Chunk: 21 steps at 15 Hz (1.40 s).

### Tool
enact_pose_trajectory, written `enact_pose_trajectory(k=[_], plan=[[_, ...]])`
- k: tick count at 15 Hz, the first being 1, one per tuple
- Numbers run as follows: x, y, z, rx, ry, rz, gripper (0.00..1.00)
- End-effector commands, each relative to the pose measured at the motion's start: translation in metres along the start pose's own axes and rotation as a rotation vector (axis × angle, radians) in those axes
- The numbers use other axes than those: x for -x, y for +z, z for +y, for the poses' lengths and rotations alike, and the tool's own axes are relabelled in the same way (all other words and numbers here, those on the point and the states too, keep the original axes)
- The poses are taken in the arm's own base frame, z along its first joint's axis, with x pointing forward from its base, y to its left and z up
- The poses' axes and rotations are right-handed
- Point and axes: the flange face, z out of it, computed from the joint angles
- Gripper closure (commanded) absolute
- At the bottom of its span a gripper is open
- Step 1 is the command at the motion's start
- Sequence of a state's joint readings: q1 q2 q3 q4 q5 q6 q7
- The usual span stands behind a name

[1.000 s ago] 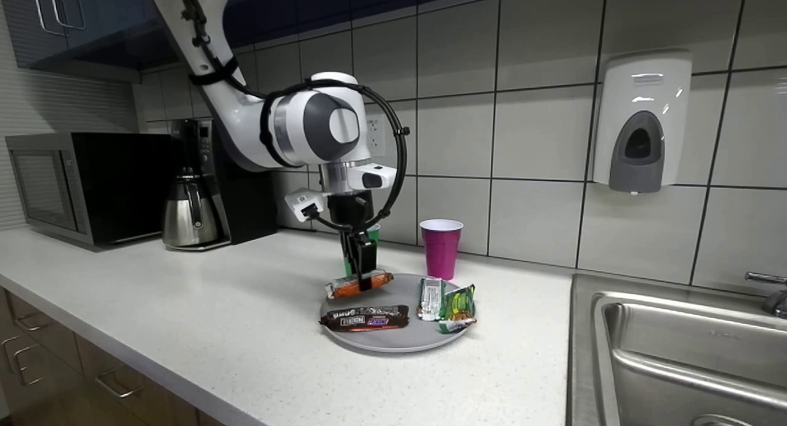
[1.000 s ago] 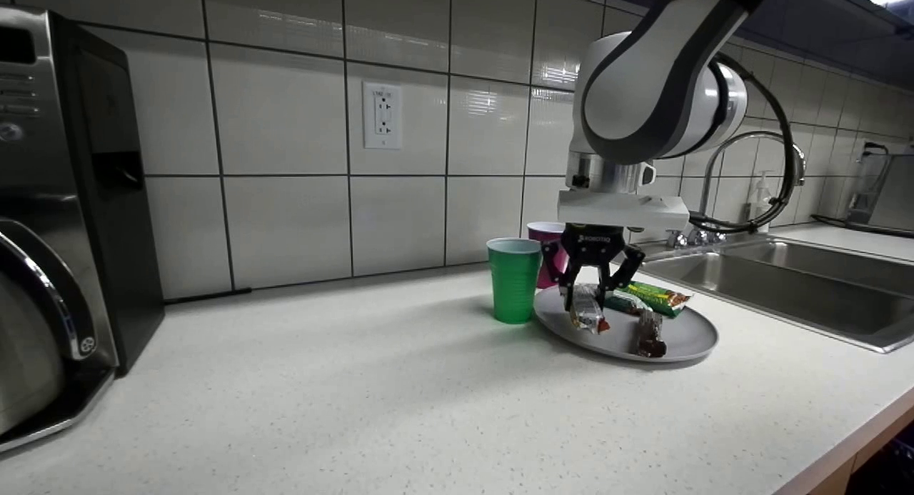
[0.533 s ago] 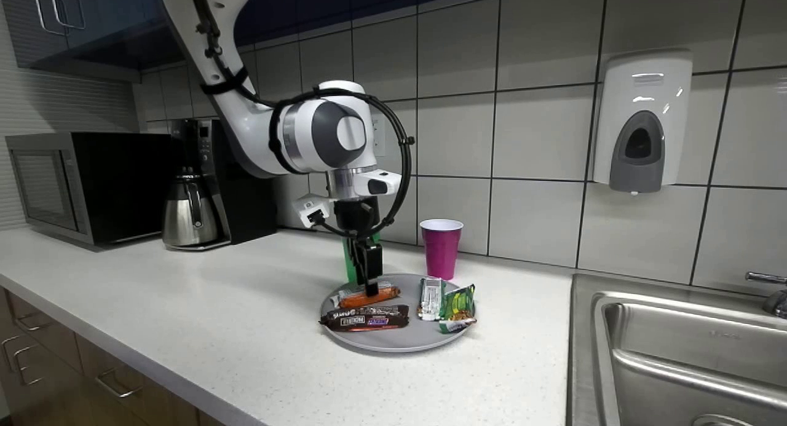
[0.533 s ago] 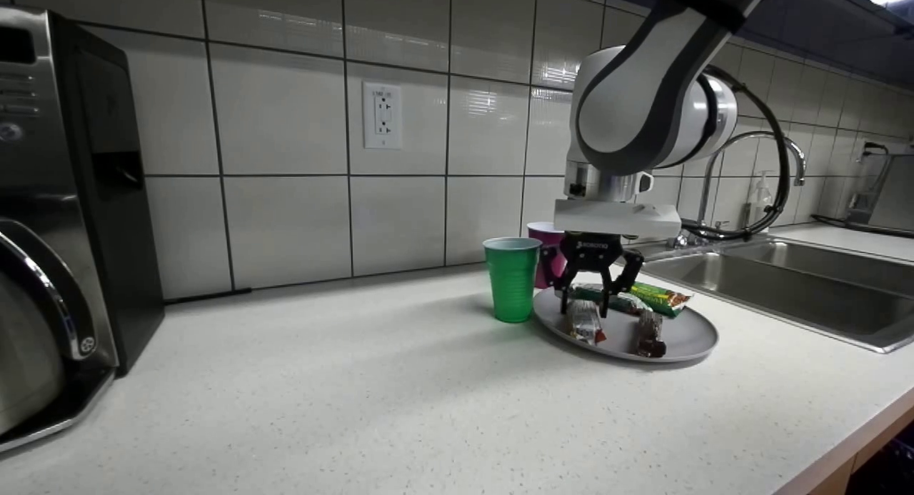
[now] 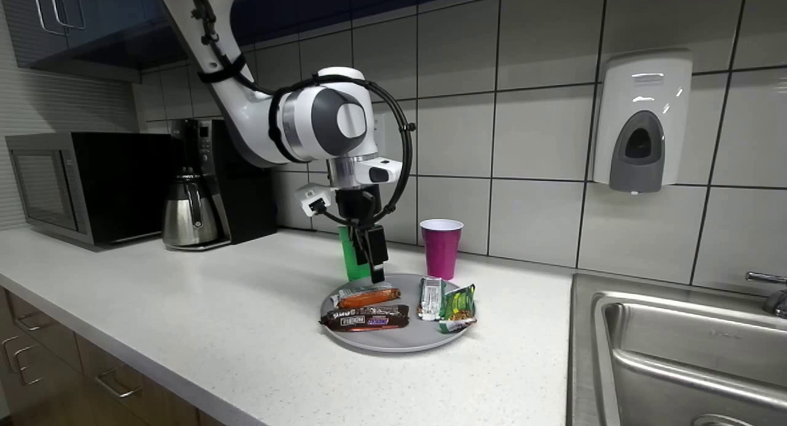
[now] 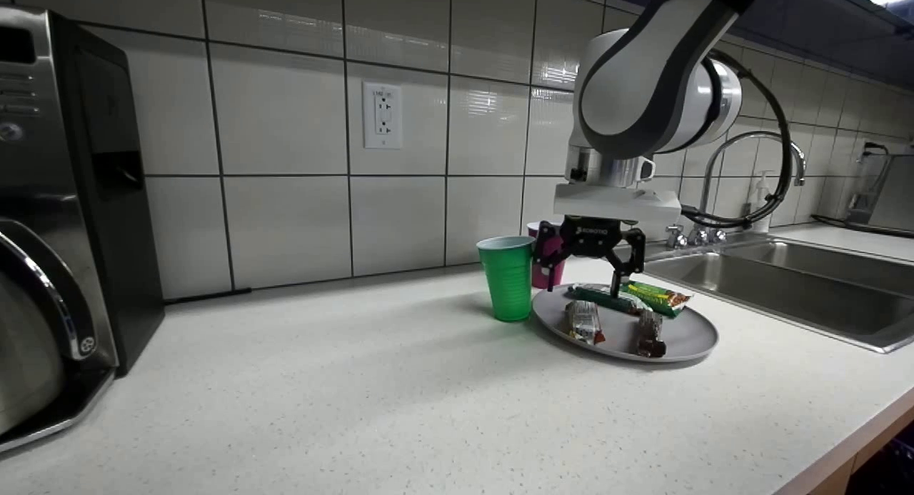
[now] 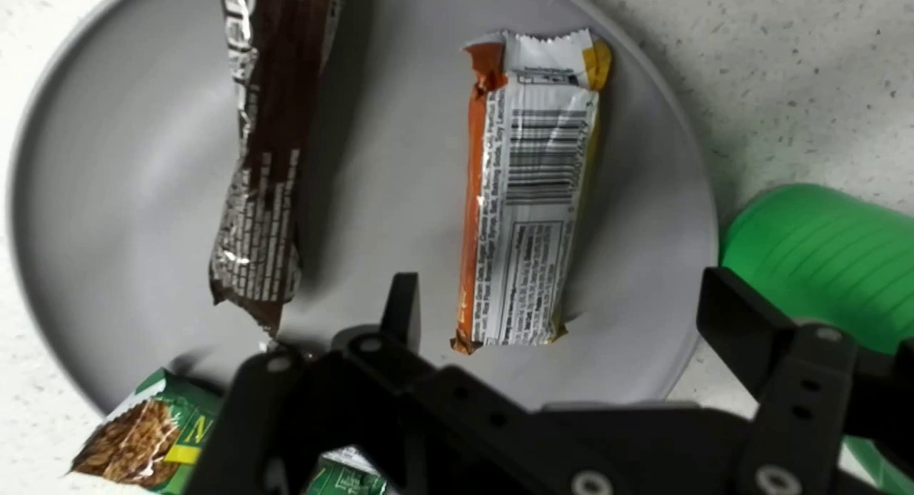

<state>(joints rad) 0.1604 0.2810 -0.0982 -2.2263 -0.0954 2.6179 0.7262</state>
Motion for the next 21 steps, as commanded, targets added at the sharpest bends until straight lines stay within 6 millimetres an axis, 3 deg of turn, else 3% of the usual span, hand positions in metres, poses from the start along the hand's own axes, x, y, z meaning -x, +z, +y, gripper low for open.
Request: enact_pose_trajectory(k=[1, 12, 21], plan=[[0.009, -0.025, 0.013, -0.019, 0.015, 0.013, 0.0], [0.074, -0.069, 0.033, -0.085, -0.209, -0.011, 0.0], [0.101, -0.079, 0.055, -0.146, -0.389, -0.073, 0.0]])
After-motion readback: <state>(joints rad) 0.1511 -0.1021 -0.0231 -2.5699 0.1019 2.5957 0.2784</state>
